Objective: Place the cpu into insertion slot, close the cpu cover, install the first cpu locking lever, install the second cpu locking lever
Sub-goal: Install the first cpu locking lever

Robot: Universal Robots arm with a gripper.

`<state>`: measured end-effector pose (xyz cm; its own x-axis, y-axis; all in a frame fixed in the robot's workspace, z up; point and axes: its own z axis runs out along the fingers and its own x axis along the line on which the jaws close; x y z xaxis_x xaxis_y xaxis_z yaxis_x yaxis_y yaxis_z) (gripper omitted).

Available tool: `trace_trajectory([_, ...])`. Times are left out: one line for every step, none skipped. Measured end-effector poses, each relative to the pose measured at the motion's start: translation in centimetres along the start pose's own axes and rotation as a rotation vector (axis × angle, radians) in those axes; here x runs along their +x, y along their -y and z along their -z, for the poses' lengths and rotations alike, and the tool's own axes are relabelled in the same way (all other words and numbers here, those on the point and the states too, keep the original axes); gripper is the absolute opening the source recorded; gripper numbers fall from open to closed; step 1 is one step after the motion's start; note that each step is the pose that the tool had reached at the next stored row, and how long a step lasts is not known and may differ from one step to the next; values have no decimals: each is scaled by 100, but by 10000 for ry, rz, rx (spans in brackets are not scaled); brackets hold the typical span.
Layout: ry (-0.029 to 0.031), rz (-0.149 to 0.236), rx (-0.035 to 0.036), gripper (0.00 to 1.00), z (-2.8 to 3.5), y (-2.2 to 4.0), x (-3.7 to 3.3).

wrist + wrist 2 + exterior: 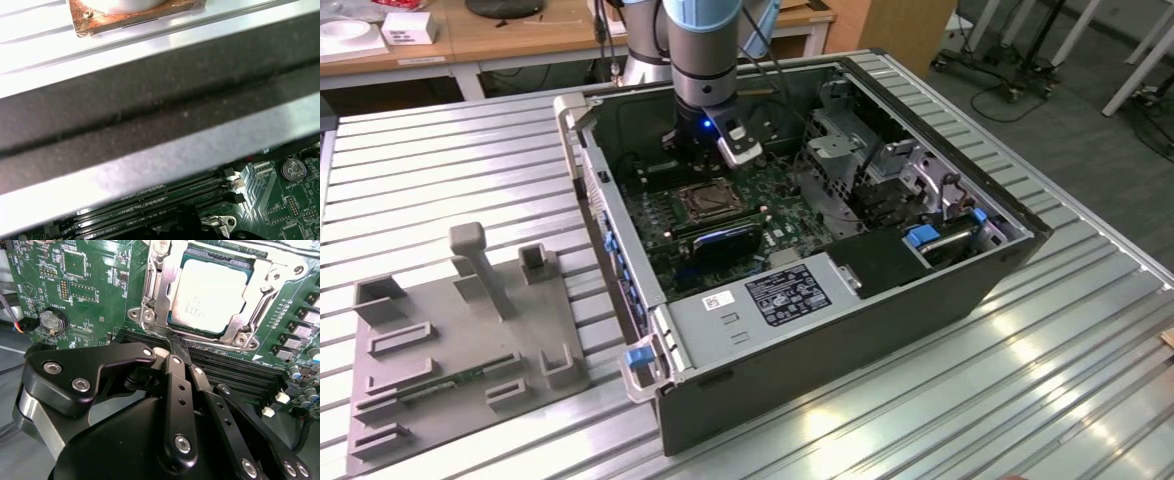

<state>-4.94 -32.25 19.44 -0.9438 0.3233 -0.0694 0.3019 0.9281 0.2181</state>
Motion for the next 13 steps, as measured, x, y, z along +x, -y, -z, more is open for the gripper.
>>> trace_trajectory([0, 0, 1, 11, 0, -1, 0])
trace_trajectory([0, 0, 1, 11, 0, -1, 0])
trace_trajectory([0, 0, 1, 11, 0, -2, 1])
trace_trajectory([0, 0, 0, 11, -1, -3, 1])
trace_trajectory([0, 0, 1, 11, -1, -4, 1])
trace_trajectory([0, 0, 1, 11, -1, -5, 2])
trace_trajectory([0, 0, 0, 11, -1, -5, 2])
trace_trajectory([0, 0, 0, 11, -1, -5, 2])
trace_trajectory([0, 0, -1, 11, -1, -5, 2])
trace_trajectory([0, 0, -1, 11, -1, -6, 2])
trace_trajectory([1, 0, -1, 11, -2, -6, 2])
trace_trajectory([0, 0, 0, 11, -2, -6, 2])
trace_trajectory([0, 0, -1, 11, -2, -6, 2])
